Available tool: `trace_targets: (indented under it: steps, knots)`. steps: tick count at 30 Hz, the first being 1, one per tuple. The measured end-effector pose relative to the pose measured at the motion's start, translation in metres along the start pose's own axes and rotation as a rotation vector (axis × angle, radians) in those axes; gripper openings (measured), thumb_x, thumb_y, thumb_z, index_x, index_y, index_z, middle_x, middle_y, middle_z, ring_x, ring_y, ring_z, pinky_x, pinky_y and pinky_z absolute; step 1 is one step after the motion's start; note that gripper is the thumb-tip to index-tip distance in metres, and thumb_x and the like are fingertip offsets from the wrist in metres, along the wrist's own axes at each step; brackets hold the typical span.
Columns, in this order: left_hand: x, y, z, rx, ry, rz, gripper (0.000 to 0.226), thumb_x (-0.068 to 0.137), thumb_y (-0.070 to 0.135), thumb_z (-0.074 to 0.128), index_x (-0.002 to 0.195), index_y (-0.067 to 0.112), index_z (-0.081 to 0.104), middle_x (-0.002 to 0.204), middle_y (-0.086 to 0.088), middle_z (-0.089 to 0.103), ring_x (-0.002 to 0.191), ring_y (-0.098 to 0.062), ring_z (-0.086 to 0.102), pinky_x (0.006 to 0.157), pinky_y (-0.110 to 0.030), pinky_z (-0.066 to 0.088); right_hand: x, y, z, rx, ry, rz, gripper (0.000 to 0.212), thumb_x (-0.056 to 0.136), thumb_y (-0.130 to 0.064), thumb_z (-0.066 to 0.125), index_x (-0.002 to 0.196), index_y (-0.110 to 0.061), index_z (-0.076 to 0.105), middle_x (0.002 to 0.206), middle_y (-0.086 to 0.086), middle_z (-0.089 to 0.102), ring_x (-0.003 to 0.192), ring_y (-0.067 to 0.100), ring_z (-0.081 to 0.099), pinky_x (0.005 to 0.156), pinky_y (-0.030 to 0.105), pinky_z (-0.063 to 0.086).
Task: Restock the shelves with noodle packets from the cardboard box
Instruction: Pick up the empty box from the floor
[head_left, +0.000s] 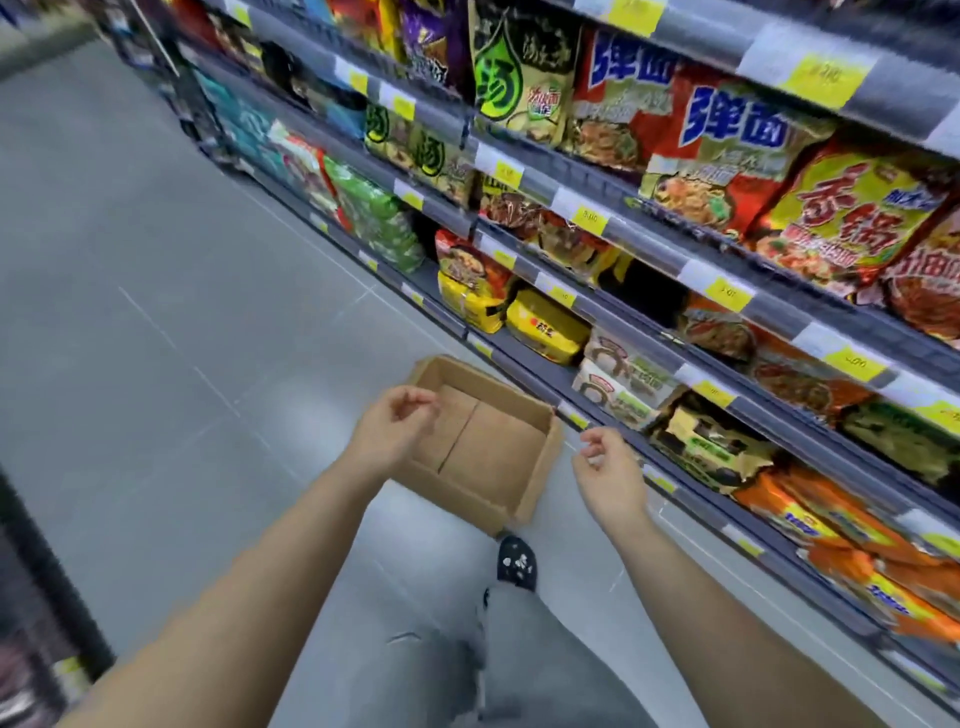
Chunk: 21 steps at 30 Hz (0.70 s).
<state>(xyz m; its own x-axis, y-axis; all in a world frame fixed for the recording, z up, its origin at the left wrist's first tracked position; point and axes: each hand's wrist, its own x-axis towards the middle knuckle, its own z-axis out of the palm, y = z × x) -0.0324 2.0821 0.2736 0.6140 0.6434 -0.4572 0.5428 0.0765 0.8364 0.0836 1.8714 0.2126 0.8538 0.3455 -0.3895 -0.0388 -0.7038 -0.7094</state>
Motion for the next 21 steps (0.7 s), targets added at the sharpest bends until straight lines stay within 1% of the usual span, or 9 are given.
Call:
trace_targets:
  steps: [4,7,10,12,14,16,18,19,21]
  knots:
    - [0.05,-0.02,-0.031,0.038,-0.075,-0.067,0.01,0.089,0.01,0.057,0.086,0.018,0.062,0.079,-0.002,0.057,0.075,-0.014,0.053,0.067,-0.021,0.042,0.032,-0.03,0.044,0.035,-0.044,0.007,0.016,0.089,-0.008,0.051,0.099,-0.019,0.047,0.084,0.0,0.047,0.069,0.01,0.046,0.069,0.03,0.038]
    - [0.094,-0.044,-0.049,0.1,-0.172,-0.103,0.006,0.091,0.016,0.057,0.091,0.019,0.062,0.087,-0.002,0.06,0.081,-0.014,0.055,0.065,-0.018,0.042,0.047,-0.033,0.087,0.053,0.028,0.08,0.021,0.086,-0.004,0.055,0.097,-0.021,0.049,0.081,-0.005,0.049,0.072,0.011,0.047,0.074,0.028,0.041]
    - [0.152,-0.072,-0.063,0.151,-0.221,-0.15,0.012,0.091,0.018,0.056,0.084,0.026,0.062,0.092,-0.001,0.062,0.089,-0.017,0.058,0.077,-0.026,0.048,0.062,-0.018,0.142,0.121,0.104,0.19,0.022,0.083,-0.001,0.056,0.099,-0.015,0.054,0.08,-0.005,0.05,0.074,0.013,0.049,0.077,0.027,0.038]
    - [0.191,-0.095,-0.068,0.18,-0.255,-0.167,0.011,0.089,0.02,0.056,0.085,0.027,0.063,0.092,-0.002,0.062,0.089,-0.02,0.058,0.087,-0.035,0.051,0.073,0.0,0.185,0.139,0.084,0.287,0.022,0.082,-0.002,0.056,0.098,-0.017,0.054,0.084,0.001,0.054,0.079,0.019,0.053,0.079,0.03,0.042]
    - [0.23,-0.122,-0.066,0.22,-0.276,-0.158,0.011,0.089,0.02,0.055,0.088,0.025,0.065,0.094,-0.004,0.065,0.091,-0.021,0.06,0.093,-0.037,0.051,0.087,0.025,0.225,0.162,0.094,0.373,0.023,0.083,-0.005,0.056,0.102,-0.018,0.055,0.088,0.003,0.056,0.084,0.024,0.056,0.084,0.032,0.044]
    - [0.266,-0.155,-0.056,0.25,-0.269,-0.164,0.011,0.09,0.02,0.054,0.094,0.02,0.065,0.101,-0.003,0.065,0.096,-0.02,0.06,0.092,-0.031,0.048,0.101,0.053,0.261,0.209,0.1,0.433,0.026,0.083,-0.013,0.056,0.106,-0.025,0.054,0.092,0.005,0.06,0.088,0.027,0.06,0.082,0.033,0.046]
    - [0.302,-0.19,-0.042,0.248,-0.248,-0.181,0.01,0.091,0.02,0.055,0.098,0.019,0.063,0.098,0.005,0.061,0.096,-0.015,0.056,0.084,-0.023,0.042,0.122,0.087,0.295,0.241,0.109,0.458,0.028,0.085,-0.015,0.054,0.102,-0.036,0.049,0.094,0.006,0.064,0.089,0.029,0.062,0.075,0.031,0.048]
    - [0.32,-0.212,-0.034,0.247,-0.228,-0.192,0.01,0.092,0.02,0.055,0.098,0.019,0.062,0.093,0.008,0.059,0.095,-0.014,0.055,0.081,-0.021,0.04,0.134,0.108,0.313,0.243,0.121,0.471,0.028,0.087,-0.014,0.053,0.106,-0.035,0.049,0.097,0.006,0.064,0.089,0.029,0.063,0.075,0.031,0.049]
    - [0.351,-0.248,-0.024,0.255,-0.193,-0.179,0.01,0.094,0.019,0.051,0.096,0.02,0.061,0.093,0.01,0.059,0.098,-0.016,0.057,0.079,-0.02,0.044,0.152,0.135,0.333,0.282,0.194,0.511,0.034,0.089,-0.013,0.053,0.121,-0.026,0.051,0.106,0.004,0.063,0.094,0.029,0.062,0.083,0.038,0.052]
